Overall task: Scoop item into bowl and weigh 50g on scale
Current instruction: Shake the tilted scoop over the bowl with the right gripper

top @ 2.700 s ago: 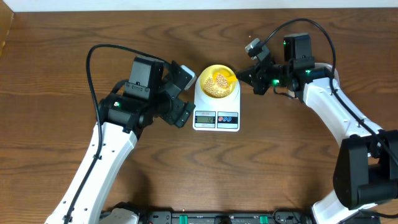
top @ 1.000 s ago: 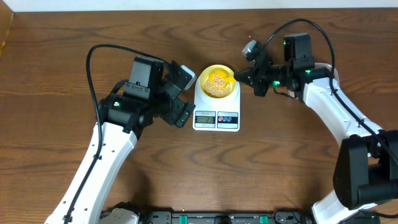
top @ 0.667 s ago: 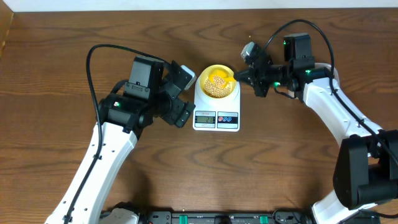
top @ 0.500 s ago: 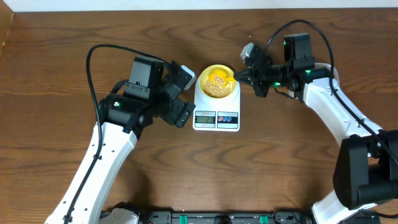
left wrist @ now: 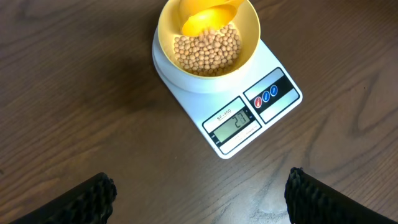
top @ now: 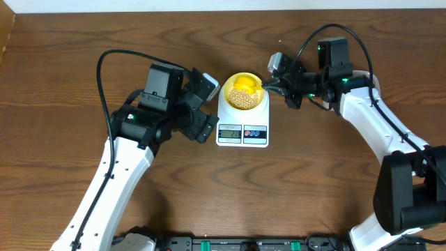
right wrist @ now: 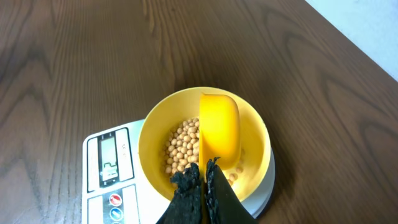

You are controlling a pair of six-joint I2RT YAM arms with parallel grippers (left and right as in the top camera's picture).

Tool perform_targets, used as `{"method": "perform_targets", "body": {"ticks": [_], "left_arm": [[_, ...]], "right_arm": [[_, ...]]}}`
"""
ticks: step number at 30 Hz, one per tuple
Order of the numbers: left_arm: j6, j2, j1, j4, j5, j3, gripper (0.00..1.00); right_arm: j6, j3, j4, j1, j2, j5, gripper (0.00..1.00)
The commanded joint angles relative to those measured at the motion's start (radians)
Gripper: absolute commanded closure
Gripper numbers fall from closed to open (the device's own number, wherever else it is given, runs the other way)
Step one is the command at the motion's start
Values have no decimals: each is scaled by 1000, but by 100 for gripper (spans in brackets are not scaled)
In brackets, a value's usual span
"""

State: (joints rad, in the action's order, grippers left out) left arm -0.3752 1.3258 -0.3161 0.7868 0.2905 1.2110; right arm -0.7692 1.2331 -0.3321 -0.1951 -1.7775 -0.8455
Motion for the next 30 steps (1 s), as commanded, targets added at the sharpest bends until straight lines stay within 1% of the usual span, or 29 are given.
{"method": "perform_targets", "body": {"ticks": [1,6,17,23,30], "left_arm": [[-17,-6,0,2,16,-14,11],[-17,-6,0,2,16,-14,11],[-17,-6,0,2,16,-14,11],[-17,-6,0,2,16,-14,11],[-17,-6,0,2,16,-14,11]], "right_arm": [[-40,-5,0,-16,-8,-29,99],[-41,-5,0,-16,-8,-29,99],[-93,-5,1,-16,-8,-29,99],[-91,-5,2,-16,-8,-30,99],[-76,-4,3,-16,24,-115,99]]}}
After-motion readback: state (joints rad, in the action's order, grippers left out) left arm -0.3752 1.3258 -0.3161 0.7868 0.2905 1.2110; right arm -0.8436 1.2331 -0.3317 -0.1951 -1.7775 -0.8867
